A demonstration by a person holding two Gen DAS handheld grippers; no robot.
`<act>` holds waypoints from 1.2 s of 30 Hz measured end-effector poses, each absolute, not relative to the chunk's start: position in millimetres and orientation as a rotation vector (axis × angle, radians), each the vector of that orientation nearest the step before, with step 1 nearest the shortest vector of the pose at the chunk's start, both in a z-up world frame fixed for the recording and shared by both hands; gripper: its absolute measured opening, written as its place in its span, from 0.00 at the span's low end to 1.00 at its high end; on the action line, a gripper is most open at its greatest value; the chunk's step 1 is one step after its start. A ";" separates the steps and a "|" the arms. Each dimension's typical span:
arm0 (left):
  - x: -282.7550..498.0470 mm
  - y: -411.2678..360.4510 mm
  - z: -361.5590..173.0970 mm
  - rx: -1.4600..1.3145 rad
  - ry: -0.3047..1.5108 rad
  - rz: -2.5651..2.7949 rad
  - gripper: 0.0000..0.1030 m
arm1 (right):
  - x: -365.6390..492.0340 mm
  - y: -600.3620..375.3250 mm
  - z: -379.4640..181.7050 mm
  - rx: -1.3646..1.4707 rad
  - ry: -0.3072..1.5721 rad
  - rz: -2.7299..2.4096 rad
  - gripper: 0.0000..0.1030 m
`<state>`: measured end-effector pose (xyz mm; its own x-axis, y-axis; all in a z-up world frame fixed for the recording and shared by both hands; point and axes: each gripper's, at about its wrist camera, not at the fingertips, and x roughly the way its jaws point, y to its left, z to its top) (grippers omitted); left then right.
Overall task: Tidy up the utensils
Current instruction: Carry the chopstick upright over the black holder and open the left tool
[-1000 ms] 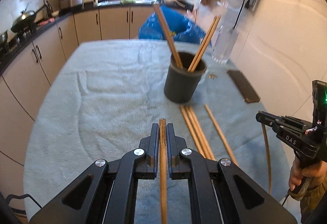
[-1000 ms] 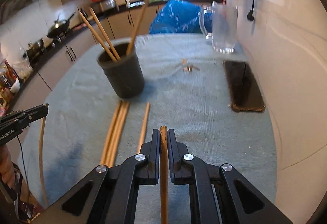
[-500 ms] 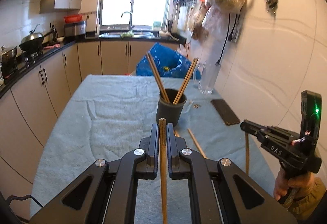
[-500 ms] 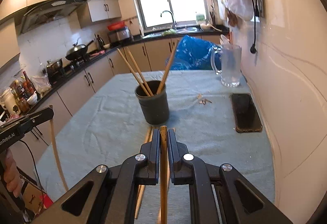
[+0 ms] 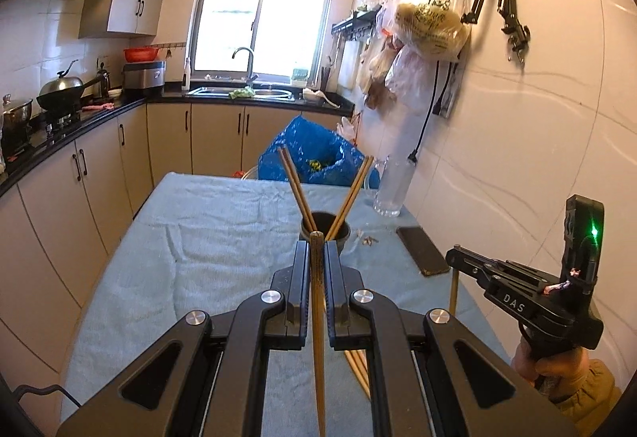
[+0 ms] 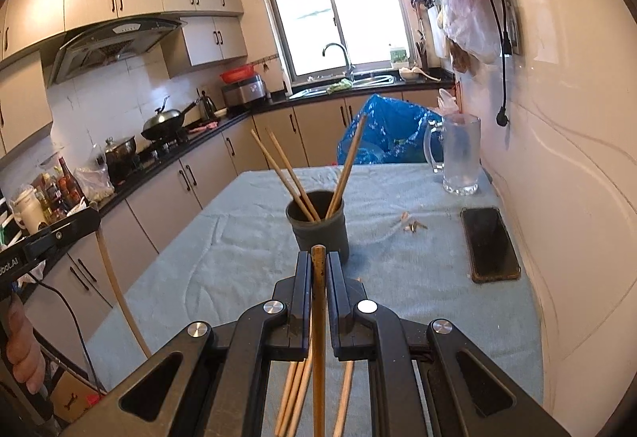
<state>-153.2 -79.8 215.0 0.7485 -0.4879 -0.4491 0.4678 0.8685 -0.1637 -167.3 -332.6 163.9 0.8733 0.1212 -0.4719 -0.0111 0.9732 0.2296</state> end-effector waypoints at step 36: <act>82.6 -179.0 228.3 -0.187 0.488 -0.421 0.06 | 58.1 -362.4 184.7 0.367 0.305 -0.024 0.08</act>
